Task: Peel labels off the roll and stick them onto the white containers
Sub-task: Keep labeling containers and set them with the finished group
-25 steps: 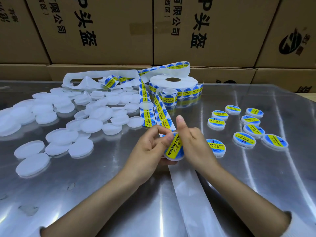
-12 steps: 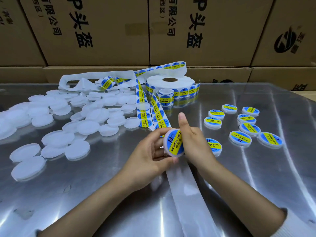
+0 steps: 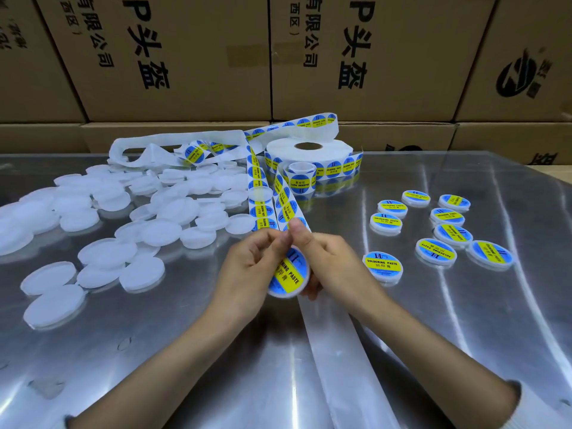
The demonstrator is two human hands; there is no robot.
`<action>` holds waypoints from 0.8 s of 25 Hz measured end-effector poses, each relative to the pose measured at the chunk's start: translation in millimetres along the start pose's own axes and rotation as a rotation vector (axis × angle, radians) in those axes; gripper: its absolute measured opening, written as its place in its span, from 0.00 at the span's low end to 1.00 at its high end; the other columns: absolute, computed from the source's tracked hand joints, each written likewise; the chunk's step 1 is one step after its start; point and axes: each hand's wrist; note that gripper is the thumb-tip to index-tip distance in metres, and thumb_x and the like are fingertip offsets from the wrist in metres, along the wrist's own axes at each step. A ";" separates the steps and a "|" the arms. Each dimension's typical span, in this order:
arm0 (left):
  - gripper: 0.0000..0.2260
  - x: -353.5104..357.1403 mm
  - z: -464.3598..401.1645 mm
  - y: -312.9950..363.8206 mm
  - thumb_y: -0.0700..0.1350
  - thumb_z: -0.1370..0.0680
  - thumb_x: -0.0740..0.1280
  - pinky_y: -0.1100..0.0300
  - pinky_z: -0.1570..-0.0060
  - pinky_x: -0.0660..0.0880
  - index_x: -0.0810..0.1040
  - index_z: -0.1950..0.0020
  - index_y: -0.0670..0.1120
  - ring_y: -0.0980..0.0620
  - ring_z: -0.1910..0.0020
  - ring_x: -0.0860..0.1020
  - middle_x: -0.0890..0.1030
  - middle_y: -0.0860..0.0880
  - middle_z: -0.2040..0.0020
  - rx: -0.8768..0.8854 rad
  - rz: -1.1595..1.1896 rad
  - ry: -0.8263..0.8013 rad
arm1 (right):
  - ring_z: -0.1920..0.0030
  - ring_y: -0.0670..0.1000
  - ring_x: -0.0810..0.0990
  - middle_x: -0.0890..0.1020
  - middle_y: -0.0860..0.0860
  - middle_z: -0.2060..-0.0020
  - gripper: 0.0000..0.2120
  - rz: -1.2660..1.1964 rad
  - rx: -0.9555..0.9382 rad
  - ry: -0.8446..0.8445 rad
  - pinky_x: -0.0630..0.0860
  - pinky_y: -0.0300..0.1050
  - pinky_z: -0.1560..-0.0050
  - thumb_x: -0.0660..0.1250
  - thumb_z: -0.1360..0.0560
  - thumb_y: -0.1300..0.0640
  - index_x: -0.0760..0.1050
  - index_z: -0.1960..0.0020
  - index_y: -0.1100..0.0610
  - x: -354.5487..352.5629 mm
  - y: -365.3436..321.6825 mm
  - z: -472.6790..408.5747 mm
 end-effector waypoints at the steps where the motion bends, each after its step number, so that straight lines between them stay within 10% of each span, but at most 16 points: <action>1: 0.11 1.4 0.6 -0.4 0.50 0.28 0.62 0.67 0.68 0.73 0.76 0.62 0.42 0.58 0.72 0.76 0.80 0.52 0.71 0.003 0.014 0.003 | 0.77 0.49 0.74 0.75 0.53 0.80 0.32 -0.006 0.003 -0.041 0.71 0.37 0.75 0.54 0.34 0.28 0.74 0.72 0.57 0.6 -1.3 0.5; 7: 0.15 -1.0 -3.6 -5.5 0.47 0.20 0.58 0.70 0.68 0.72 0.74 0.63 0.42 0.59 0.71 0.75 0.78 0.53 0.72 -0.050 0.009 0.109 | 0.79 0.45 0.69 0.71 0.53 0.77 0.24 0.041 -0.051 -0.217 0.66 0.34 0.77 0.64 0.24 0.45 0.71 0.63 0.67 1.8 -1.8 2.8; 11: 0.14 -19.9 -11.9 -17.9 0.54 0.19 0.56 0.60 0.63 0.74 0.77 0.54 0.49 0.54 0.70 0.78 0.81 0.49 0.66 -0.146 -0.187 0.089 | 0.80 0.43 0.69 0.70 0.47 0.80 0.21 0.118 -0.023 -0.002 0.65 0.36 0.77 0.61 0.22 0.46 0.73 0.64 0.62 -12.7 1.5 -6.2; 15: 0.10 -57.5 -24.4 -34.0 0.49 0.21 0.63 0.58 0.47 0.71 0.73 0.40 0.50 0.55 0.46 0.77 0.78 0.53 0.43 0.036 -0.917 0.104 | 0.80 0.42 0.68 0.70 0.47 0.82 0.21 0.186 0.055 0.386 0.67 0.40 0.70 0.57 0.20 0.45 0.70 0.65 0.58 -55.3 13.8 -19.7; 20: 0.21 -81.2 -30.8 -39.8 0.52 0.22 0.64 0.51 0.39 0.66 0.69 0.33 0.42 0.45 0.34 0.68 0.73 0.44 0.34 -0.041 -1.275 0.157 | 0.59 0.55 0.75 0.77 0.49 0.69 0.19 0.693 0.228 0.333 0.66 0.47 0.62 0.54 0.20 0.42 0.70 0.63 0.53 -65.9 38.1 -18.2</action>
Point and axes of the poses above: each hand's wrist, its own z-axis away from the middle knuckle, its own x-axis out of the palm, y = z × x
